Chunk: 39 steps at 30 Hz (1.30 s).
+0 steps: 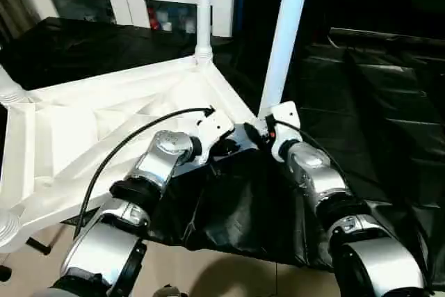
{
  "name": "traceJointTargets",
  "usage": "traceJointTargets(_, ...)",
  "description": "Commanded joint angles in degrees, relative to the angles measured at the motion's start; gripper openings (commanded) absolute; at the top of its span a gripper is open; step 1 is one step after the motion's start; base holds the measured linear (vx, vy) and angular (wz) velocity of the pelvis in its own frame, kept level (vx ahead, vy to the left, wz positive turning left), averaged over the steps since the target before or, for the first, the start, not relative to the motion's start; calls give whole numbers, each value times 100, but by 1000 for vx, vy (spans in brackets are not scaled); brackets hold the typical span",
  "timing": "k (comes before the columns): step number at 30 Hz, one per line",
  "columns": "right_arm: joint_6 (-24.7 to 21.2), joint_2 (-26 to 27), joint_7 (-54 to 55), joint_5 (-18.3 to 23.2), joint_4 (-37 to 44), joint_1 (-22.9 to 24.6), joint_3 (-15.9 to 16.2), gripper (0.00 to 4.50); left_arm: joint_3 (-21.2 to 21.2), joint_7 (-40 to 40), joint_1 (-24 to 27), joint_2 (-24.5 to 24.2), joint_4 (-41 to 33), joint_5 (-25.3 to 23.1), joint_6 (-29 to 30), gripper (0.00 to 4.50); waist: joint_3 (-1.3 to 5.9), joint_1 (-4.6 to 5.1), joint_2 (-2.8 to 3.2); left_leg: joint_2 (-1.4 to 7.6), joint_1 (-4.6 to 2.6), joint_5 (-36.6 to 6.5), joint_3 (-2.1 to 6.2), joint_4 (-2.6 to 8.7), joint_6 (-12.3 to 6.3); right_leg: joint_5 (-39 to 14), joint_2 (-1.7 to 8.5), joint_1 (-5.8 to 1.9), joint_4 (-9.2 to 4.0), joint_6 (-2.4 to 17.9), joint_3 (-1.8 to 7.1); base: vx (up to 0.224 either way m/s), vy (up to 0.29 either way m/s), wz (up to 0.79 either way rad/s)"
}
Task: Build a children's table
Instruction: Rotate leg to tighten
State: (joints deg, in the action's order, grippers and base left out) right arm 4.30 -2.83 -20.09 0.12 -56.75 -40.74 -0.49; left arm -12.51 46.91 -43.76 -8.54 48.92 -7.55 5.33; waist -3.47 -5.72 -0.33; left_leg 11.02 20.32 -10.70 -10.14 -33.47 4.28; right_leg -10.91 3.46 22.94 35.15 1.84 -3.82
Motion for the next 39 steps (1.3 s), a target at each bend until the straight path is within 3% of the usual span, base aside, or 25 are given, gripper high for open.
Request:
traceJointTargets(1, 113, 182, -831, -60, -29, -59, 382, 367, -66, 319, -2, 115, -211, 207, -532, 0, 404, 4, -15, 225, -21, -840, 66, 372, -316, -728, 528, -331, -400, 1280, 309, 0, 0, 0)
traceJointTargets(3, 149, 88, -1099, -46, 8, -27, 417, 367, -59, 525, 40, 61, -280, 280, -563, 0, 407, 12, -18, 233, -11, -841, 65, 367, -353, -634, 530, -346, -384, 1306, 307, 0, 0, 0)
traceJointTargets(5, 305, -128, -1760, -27, 76, 56, 538, 367, -86, 971, 135, -95, -448, 385, -664, 0, 412, 10, -60, 232, 9, -718, 55, 348, -451, -504, 537, -361, -359, 1363, 304, 0, 0, 0)
traceJointTargets(8, 454, -423, -2722, 73, 293, 200, 680, 367, -137, 1454, 239, -330, -588, 460, -631, 0, 400, -7, -66, 256, 10, -687, 42, 341, -520, -522, 535, -338, -354, 1396, 295, 0, 0, 0)
traceJointTargets(10, 487, -601, -3406, 191, 477, 306, 779, 367, -148, 1802, 283, -473, -663, 549, -585, 0, 393, -48, -22, 271, 5, -776, 43, 339, -557, -668, 532, -331, -365, 1365, 293, 0, 0, 0)
traceJointTargets(15, 609, -846, -4280, 172, 585, 393, 980, 367, -185, 2308, 325, -679, -646, 599, -613, 0, 382, -63, 3, 269, -8, -957, 49, 351, -452, -938, 522, -312, -394, 1375, 289, 0, 0, 0)
traceJointTargets(19, 471, -1043, -5058, 326, 732, 432, 1024, 367, -228, 2678, 373, -875, -633, 580, -660, 0, 405, -88, -11, 283, -11, -831, 48, 341, -518, -670, 525, -313, -361, 1438, 290, 0, 0, 0)
traceJointTargets(20, 404, -1116, -5333, 384, 819, 465, 1063, 341, -237, 2812, 397, -950, -680, 606, -665, 0, 400, -93, -14, 281, -5, -828, 47, 341, -525, -666, 521, -313, -359, 1456, 287, 0, 0, 0)
traceJointTargets(22, 409, -1184, -5537, 365, 880, 506, 1150, 333, -231, 2958, 432, -1021, -753, 671, -605, 0, 406, -104, 12, 294, -7, -819, 55, 344, -526, -616, 525, -316, -352, 1468, 286, 0, 0, 0)
traceJointTargets(26, 340, -1185, -5648, 399, 1013, 571, 1187, 296, -220, 3052, 473, -1073, -816, 689, -600, 0, 398, -103, -25, 290, -11, -850, 50, 350, -499, -710, 530, -312, -360, 1473, 285, 0, 0, 0)
traceJointTargets(32, 206, -1094, -5641, 466, 1191, 716, 1142, 277, -177, 2949, 485, -1044, -787, 672, -612, 0, 400, -120, -63, 282, -4, -765, 50, 349, -476, -829, 529, -310, -363, 1367, 285, 0, 0, 0)
traceJointTargets(36, 98, -897, -5057, 535, 1199, 843, 997, 275, -125, 2435, 478, -860, -798, 579, -569, 0, 390, -151, -83, 280, -4, -743, 49, 352, -487, -952, 540, -298, -376, 1301, 285, 0, 0, 0)
traceJointTargets(39, 81, -717, -4418, 502, 1091, 834, 830, 275, -49, 1874, 405, -696, -683, 467, -529, 0, 366, -137, -65, 273, -25, -968, 62, 381, -331, -1449, 544, -276, -436, 1167, 288, 0, 0, 0)
